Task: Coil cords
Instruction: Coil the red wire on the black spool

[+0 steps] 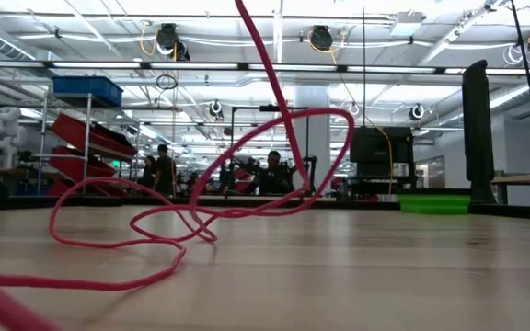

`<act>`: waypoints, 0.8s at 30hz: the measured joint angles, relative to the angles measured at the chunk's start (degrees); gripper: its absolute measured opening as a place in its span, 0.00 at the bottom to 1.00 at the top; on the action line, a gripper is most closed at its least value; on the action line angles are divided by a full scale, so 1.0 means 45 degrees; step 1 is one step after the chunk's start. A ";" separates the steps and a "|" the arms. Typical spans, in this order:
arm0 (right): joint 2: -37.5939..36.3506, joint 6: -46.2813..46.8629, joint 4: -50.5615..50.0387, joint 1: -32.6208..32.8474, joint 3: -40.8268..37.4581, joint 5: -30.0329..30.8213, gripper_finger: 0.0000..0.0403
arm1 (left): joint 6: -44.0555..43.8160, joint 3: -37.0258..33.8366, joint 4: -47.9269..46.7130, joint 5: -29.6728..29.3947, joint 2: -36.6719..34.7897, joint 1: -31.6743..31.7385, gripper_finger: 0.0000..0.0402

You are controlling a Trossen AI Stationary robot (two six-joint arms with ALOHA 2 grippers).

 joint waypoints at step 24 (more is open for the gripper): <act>-0.0006 0.2620 -0.1009 -0.0808 0.0000 -0.2356 0.04 | 0.4197 0.0000 0.1698 -0.1208 0.0000 -0.0690 0.03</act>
